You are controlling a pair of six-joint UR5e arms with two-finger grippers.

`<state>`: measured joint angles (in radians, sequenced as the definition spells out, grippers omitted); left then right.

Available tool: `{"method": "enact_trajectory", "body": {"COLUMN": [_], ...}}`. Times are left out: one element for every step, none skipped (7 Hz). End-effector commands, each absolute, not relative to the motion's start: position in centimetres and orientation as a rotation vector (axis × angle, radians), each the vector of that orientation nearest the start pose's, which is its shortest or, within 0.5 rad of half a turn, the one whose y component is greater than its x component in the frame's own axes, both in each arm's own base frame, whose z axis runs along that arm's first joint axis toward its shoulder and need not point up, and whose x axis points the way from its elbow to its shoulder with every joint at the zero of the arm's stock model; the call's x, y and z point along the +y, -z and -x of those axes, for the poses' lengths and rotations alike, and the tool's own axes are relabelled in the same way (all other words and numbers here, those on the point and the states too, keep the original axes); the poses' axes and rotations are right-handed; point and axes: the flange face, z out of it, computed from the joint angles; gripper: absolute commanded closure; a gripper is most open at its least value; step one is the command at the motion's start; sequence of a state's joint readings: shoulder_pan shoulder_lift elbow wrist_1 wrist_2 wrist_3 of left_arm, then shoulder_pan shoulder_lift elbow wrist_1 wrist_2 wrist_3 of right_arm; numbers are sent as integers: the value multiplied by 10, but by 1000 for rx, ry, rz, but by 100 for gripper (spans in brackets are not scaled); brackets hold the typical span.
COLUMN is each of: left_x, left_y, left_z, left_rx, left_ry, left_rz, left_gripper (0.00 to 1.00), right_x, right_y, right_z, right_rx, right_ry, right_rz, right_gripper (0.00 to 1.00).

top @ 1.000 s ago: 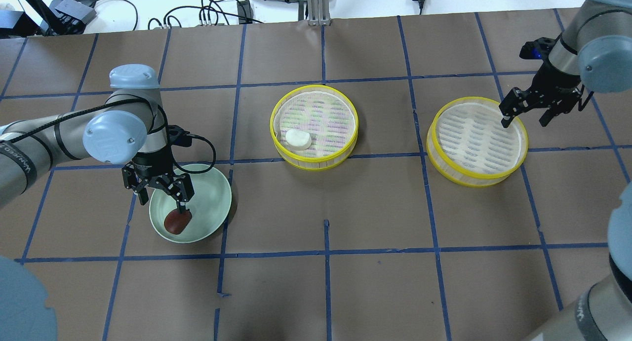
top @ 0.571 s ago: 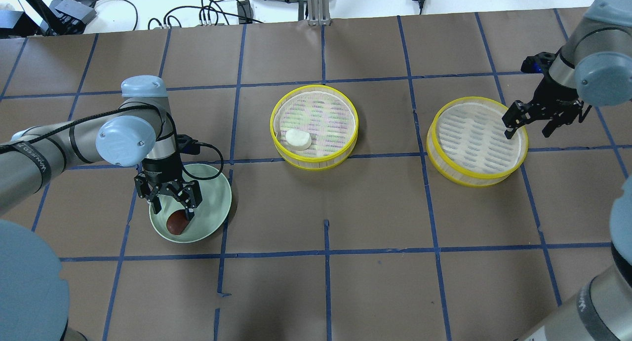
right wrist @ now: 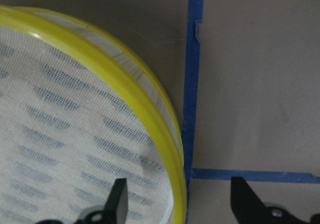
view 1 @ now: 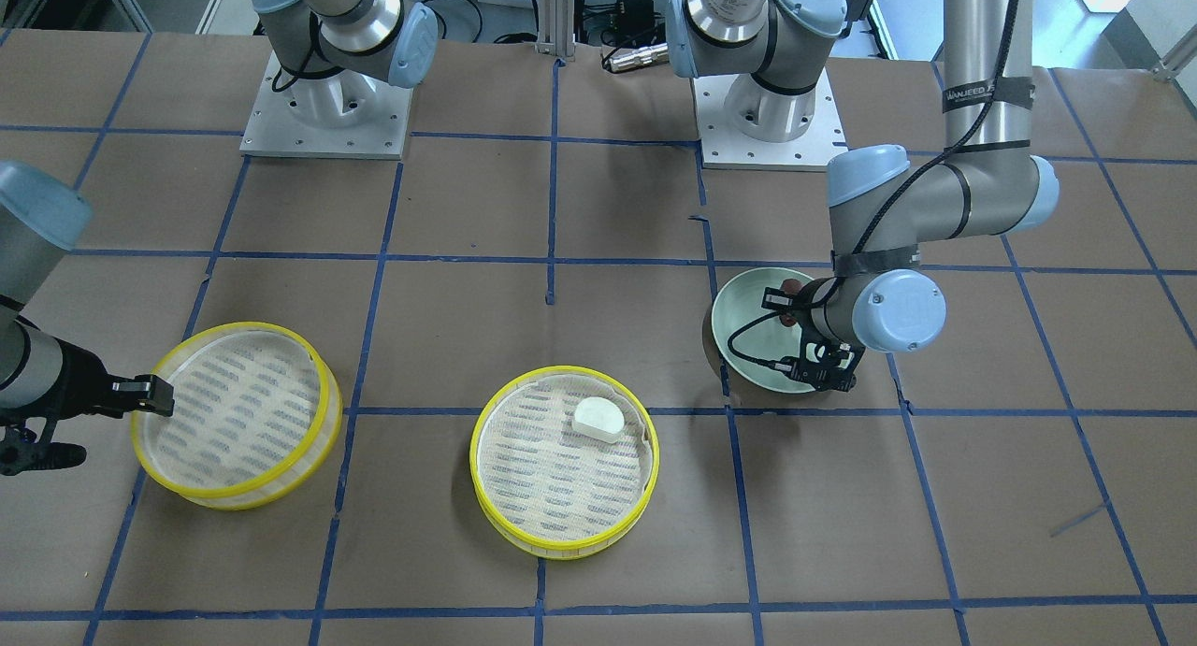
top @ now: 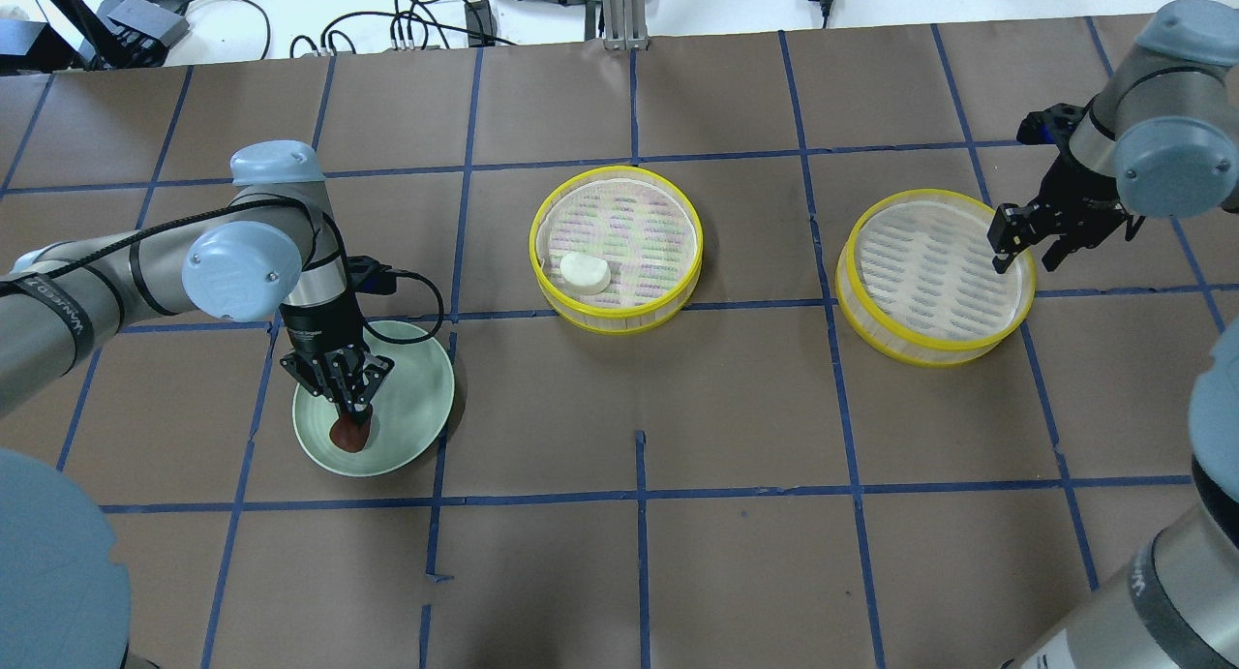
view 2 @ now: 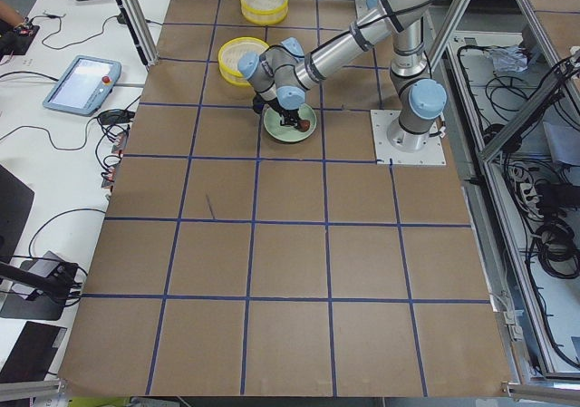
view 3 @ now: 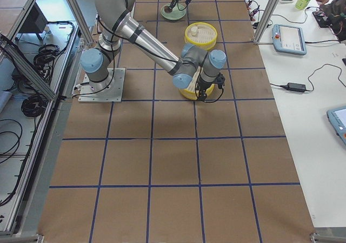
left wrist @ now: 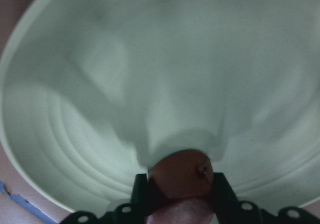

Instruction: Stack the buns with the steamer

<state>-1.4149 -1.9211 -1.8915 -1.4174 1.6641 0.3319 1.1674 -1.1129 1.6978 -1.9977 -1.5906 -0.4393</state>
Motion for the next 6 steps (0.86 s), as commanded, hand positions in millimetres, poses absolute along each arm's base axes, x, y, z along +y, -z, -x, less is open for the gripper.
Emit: {"method": "enact_trajectory", "body": {"left_x": [-539,-565,-580,-593,-602,-621], "left_y": [-250,-282,-298,-303,-290,-273], "left_z": [68,68,79,112,172,215], "left_rx": [3329,3364,3379,3458,3497,3510], "left_ry": [-627,-500,-431,-293,-221,-60], "left_rz": [-50,127,381,472,490,633], "left_gripper": [98,99,99,98,98,97], "right_x": [-602,-605,-607,-614,-618,-618], "right_y": [-213,-220,-232,-252,-267,-273], "right_z": [114,115,115,114,111,105], "right_rx": [3080,3088,3098,3075,3059,3061], "right_ry": [-228,-210,-185,-109,-66,-56], "right_rz": [51,51,44,31,27,9], "right_gripper": [92,92,92,92,92,92]}}
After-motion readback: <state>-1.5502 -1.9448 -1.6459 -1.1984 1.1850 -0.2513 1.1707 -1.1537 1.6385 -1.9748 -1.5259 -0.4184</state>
